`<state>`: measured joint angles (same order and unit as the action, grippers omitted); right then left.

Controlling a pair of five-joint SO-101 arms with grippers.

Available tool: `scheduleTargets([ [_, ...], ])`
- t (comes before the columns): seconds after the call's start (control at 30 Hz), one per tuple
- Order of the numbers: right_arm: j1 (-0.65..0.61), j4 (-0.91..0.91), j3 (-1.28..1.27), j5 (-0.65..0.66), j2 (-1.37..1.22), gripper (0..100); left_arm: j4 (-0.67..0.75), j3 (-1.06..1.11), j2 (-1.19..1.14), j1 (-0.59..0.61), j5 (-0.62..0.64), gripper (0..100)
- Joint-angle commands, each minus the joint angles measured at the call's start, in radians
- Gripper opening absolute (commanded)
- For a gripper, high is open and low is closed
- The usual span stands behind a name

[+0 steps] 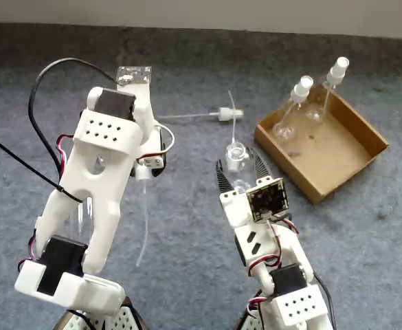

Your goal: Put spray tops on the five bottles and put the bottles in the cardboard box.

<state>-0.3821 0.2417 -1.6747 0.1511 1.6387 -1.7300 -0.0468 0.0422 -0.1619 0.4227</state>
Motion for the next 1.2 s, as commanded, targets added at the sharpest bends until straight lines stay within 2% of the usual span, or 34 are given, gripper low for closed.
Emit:
scheduleTargets([
  [0.0, 0.012, 0.131, -0.082, -0.014, 0.205, 10.5, 0.049, -0.005, 0.054, -0.01, -0.011, 4],
  [0.2, 0.013, 0.148, -0.079, -0.017, 0.159, 10.5, 0.041, -0.007, 0.056, -0.071, -0.011, 4],
  [0.43, 0.005, 0.147, -0.081, -0.017, 0.159, 10.7, 0.041, -0.015, 0.058, -0.065, -0.011, 4],
  [0.6, -0.074, 0.147, -0.088, -0.012, 0.159, 10.8, 0.041, -0.016, 0.064, -0.065, -0.011, 4],
  [0.83, -0.094, 0.147, -0.088, -0.017, 0.159, 10.9, 0.041, -0.005, 0.228, -0.065, -0.011, 4],
  [1.07, -0.226, 0.139, -0.091, -0.017, 0.159, 10.9, 0.041, -0.004, 0.363, -0.065, -0.011, 5],
  [1.17, -0.231, 0.136, -0.091, -0.012, 0.159, 10.9, 0.041, 0.033, 0.384, -0.065, -0.011, 5],
])
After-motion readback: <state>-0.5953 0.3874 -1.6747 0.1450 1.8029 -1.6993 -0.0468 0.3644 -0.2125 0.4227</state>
